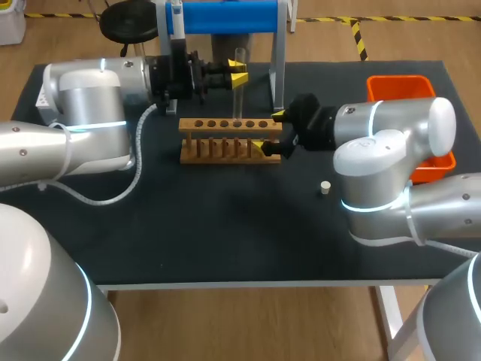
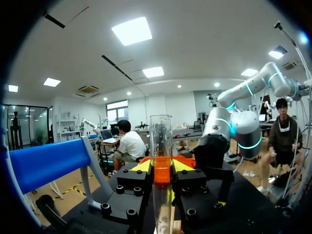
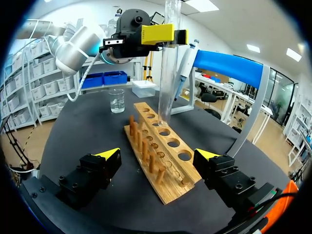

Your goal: Invert the test tube, pick up the pipette, mount the tip to pipette, aspirate from beaker and dispense into the tube, eject the tip, return the pipette, and cap with the stopper.

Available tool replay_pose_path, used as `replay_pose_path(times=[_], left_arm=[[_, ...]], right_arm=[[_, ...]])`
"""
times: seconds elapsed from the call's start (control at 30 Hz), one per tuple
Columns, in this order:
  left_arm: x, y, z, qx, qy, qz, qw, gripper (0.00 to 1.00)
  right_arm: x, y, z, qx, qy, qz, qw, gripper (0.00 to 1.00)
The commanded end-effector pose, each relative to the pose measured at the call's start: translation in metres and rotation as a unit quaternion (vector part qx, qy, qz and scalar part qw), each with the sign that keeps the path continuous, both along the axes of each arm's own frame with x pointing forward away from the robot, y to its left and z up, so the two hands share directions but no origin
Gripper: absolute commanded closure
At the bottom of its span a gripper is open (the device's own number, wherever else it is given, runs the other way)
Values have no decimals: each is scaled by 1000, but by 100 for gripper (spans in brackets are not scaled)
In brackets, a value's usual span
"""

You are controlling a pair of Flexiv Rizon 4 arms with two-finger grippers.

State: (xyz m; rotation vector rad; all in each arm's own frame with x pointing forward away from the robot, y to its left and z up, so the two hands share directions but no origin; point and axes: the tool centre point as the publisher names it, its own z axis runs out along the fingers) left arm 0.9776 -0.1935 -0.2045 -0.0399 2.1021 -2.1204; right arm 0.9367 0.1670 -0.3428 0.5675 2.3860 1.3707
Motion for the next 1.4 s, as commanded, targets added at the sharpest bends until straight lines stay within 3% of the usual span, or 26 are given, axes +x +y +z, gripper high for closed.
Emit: replay_pose_path(times=[0.03,1.4], left_arm=[[5,-3,-3,-1,0,-2,1000,100],[16,-2,-23,-6,24,5,1000,100]], right_arm=[[0,1,0,-1,0,-1,1000,0],[0,1,0,-1,0,-1,1000,0]])
